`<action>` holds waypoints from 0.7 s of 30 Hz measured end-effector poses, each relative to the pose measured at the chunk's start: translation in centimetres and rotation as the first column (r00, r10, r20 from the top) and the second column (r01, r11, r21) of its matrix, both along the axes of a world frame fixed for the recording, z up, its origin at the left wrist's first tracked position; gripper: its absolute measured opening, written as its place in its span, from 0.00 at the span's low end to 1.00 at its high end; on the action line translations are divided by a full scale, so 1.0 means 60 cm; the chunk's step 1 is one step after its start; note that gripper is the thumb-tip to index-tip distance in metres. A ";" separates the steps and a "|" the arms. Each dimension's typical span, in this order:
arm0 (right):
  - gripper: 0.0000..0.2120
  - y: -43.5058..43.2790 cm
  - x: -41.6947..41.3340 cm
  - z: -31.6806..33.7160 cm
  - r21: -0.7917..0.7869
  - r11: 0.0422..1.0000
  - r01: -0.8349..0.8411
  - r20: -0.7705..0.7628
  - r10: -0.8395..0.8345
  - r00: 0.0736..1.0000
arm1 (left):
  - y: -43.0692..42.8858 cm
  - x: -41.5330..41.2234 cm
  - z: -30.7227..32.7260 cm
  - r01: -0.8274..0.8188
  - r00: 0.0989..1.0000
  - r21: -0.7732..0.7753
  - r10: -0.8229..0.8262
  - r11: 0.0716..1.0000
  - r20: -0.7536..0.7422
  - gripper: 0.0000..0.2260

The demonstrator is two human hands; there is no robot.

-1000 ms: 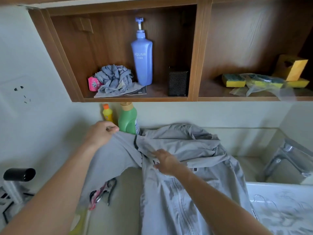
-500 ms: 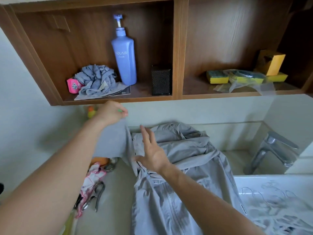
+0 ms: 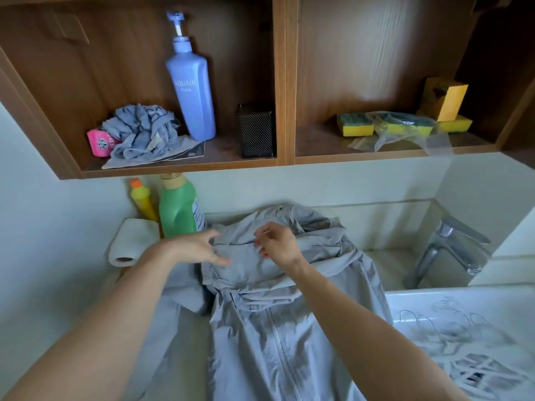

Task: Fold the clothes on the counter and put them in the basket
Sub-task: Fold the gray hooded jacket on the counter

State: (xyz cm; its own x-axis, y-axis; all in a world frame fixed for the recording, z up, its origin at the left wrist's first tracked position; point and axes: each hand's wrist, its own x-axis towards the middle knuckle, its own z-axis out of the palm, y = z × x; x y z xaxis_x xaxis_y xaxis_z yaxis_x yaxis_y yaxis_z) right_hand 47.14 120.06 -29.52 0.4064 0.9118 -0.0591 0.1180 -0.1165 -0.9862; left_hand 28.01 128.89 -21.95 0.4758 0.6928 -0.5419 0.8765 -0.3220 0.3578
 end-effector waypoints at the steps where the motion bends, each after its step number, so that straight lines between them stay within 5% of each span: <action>1: 0.05 -0.001 -0.002 -0.018 -0.058 0.996 -0.065 0.063 0.069 0.996 | -0.003 -0.010 -0.033 -0.034 0.998 0.035 0.036 0.999 -0.042 0.46; 3: 0.07 -0.005 -0.006 -0.059 -0.198 0.968 -0.152 0.300 0.208 0.931 | -0.008 -0.040 -0.094 -0.108 0.988 0.121 0.120 0.987 -0.098 0.45; 5: 0.22 -0.017 -0.008 -0.107 -0.408 0.898 -0.162 0.577 0.392 0.717 | -0.011 -0.072 -0.148 -0.176 0.963 0.205 0.211 0.963 -0.165 0.50; 7: 0.34 -0.033 -0.012 -0.154 -0.570 0.810 -0.137 0.662 0.552 0.507 | -0.014 -0.110 -0.190 -0.219 0.934 0.284 0.285 0.933 -0.217 0.50; 9: 0.37 -0.048 -0.008 -0.191 -0.638 0.763 -0.102 0.683 0.623 0.382 | -0.022 -0.140 -0.212 -0.220 0.904 0.453 0.355 0.864 -0.238 0.46; 12: 0.32 -0.057 0.011 -0.227 -0.661 0.749 -0.055 0.696 0.639 0.329 | -0.020 -0.182 -0.218 -0.104 0.911 0.622 0.325 0.776 -0.253 0.25; 15: 0.32 -0.058 0.037 -0.239 -0.645 0.764 -0.005 0.728 0.616 0.302 | -0.008 -0.207 -0.197 -0.120 0.953 0.610 0.263 0.784 -0.150 0.12; 21: 0.35 -0.044 0.067 -0.226 -0.671 0.739 0.056 0.712 0.622 0.326 | 0.024 -0.222 -0.112 -0.180 0.973 0.683 0.232 0.708 0.016 0.14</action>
